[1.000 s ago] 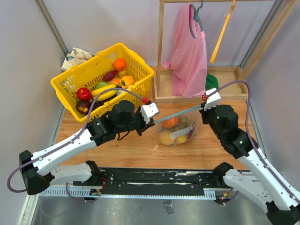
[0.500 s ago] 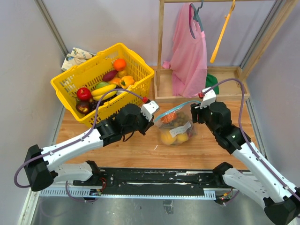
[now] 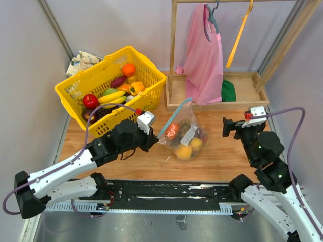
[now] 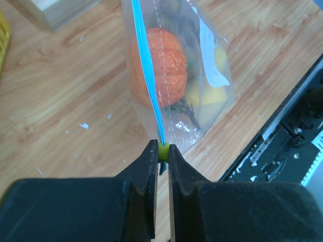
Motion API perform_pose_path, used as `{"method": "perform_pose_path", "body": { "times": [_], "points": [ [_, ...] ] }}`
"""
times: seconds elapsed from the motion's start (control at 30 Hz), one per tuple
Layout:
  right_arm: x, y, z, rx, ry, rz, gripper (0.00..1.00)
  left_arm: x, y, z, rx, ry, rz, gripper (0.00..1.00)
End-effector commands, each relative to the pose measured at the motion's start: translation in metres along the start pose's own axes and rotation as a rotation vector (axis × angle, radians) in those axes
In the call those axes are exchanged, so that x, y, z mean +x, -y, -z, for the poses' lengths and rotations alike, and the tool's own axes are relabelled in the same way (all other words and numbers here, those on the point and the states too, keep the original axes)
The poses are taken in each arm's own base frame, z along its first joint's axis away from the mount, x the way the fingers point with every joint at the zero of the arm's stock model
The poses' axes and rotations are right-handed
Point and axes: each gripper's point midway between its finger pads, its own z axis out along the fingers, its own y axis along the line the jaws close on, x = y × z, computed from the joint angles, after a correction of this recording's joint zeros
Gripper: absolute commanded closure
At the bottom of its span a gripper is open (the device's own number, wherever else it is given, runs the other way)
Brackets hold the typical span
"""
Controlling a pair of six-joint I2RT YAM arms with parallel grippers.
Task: Place the food in the zip-top bag and seal the zipper
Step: Place the zipper food storage bag at the center of the board.
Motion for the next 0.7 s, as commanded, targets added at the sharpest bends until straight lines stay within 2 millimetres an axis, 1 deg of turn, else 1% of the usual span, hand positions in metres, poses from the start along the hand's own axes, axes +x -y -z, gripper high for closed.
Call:
{"method": "perform_pose_path", "body": {
  "times": [0.0,0.1,0.2,0.33,0.47,0.53,0.67],
  "points": [
    [0.007,0.039,0.021,0.169,-0.014,0.034,0.02,0.023,0.004,0.012,0.017,-0.040,0.140,0.99],
    [0.012,0.050,0.030,0.216,-0.007,0.035,0.02,0.025,0.003,0.021,0.011,-0.024,0.175,0.96],
    [0.018,0.058,0.037,0.260,-0.001,0.033,0.02,0.011,-0.002,0.034,-0.018,0.042,0.199,0.85],
    [0.020,0.070,0.047,0.319,0.025,-0.006,0.02,-0.019,-0.012,0.057,-0.065,0.171,0.206,0.63],
    [0.018,0.077,0.054,0.352,0.049,-0.024,0.02,-0.045,-0.031,0.078,-0.157,0.286,0.175,0.43],
    [0.018,0.078,0.056,0.352,0.052,-0.034,0.02,-0.059,-0.040,0.087,-0.208,0.339,0.152,0.32],
    [0.021,0.077,0.055,0.352,0.044,-0.036,0.02,-0.095,-0.053,0.110,-0.286,0.484,0.130,0.03]
  ]
}}
